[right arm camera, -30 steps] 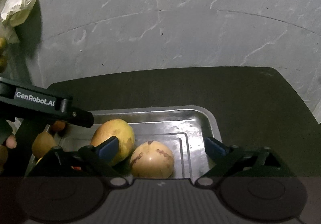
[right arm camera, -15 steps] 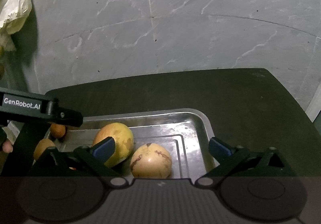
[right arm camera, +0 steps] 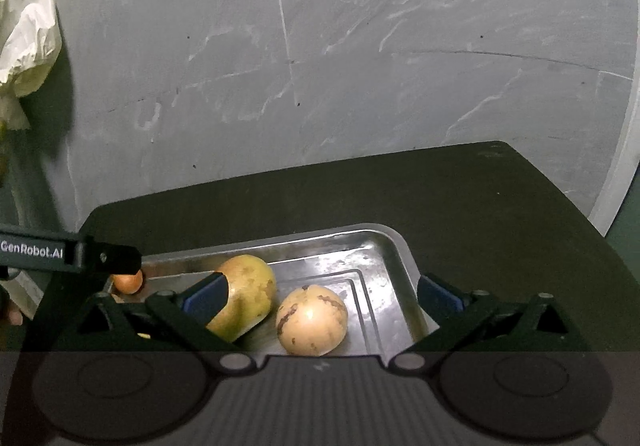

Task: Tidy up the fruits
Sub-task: 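Lift both open tools up and away from the tray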

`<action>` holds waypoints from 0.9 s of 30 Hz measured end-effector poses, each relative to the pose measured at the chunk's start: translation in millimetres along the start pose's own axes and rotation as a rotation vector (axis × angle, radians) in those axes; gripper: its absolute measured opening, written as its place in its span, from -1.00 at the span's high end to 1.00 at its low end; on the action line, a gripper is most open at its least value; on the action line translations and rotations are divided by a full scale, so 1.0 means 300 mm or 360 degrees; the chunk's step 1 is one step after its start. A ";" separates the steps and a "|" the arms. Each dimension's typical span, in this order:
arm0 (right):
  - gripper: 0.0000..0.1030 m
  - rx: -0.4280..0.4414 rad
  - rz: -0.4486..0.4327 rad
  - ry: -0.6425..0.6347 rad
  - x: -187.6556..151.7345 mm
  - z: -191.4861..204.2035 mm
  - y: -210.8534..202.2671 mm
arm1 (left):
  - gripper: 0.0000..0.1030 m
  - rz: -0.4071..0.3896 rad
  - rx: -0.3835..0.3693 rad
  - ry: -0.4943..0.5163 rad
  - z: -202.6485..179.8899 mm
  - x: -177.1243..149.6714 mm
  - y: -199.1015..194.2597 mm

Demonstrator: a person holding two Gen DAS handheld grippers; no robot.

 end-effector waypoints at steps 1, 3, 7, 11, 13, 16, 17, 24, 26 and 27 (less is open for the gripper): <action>-0.99 -0.0005 -0.0011 0.0004 -0.002 0.002 -0.007 | -0.98 -0.0010 0.0001 0.0007 0.003 -0.006 -0.006; -0.99 -0.0021 -0.0038 0.0013 -0.007 0.007 -0.023 | -0.98 -0.0027 0.0008 0.0017 0.004 -0.013 -0.014; -0.99 -0.0048 -0.0059 0.0032 -0.015 0.016 -0.052 | -0.98 -0.0057 0.0020 0.0018 0.020 -0.024 -0.041; -0.99 -0.0092 -0.0088 0.0011 -0.014 0.028 -0.078 | -0.98 -0.0070 0.0021 0.0008 0.030 -0.041 -0.061; -0.99 -0.0117 -0.0106 0.0002 -0.015 0.033 -0.091 | -0.98 -0.0066 0.0012 -0.0005 0.033 -0.054 -0.068; -0.99 -0.0136 -0.0123 -0.0011 -0.021 0.040 -0.109 | -0.98 -0.0069 0.0008 -0.0014 0.036 -0.070 -0.080; -0.99 -0.0141 -0.0130 -0.0014 -0.023 0.039 -0.116 | -0.98 -0.0074 0.0013 -0.0010 0.036 -0.074 -0.085; -0.99 -0.0144 -0.0140 0.0009 -0.031 0.032 -0.145 | -0.98 -0.0118 0.0031 0.0018 0.029 -0.092 -0.112; -0.99 -0.0141 -0.0147 0.0017 -0.033 0.030 -0.154 | -0.98 -0.0128 0.0027 0.0030 0.026 -0.094 -0.123; -0.99 -0.0139 -0.0151 0.0019 -0.034 0.029 -0.159 | -0.98 -0.0134 0.0028 0.0036 0.025 -0.095 -0.130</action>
Point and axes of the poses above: each gripper's, at about its wrist camera, not at the fingertips, and y roughly the way its jaws point, z to its left, x to its top, the point moved 10 cm from there along y, roughly the way its jaws point, and after that the axes turned 11 degrees about y, right-handed, at the moved point
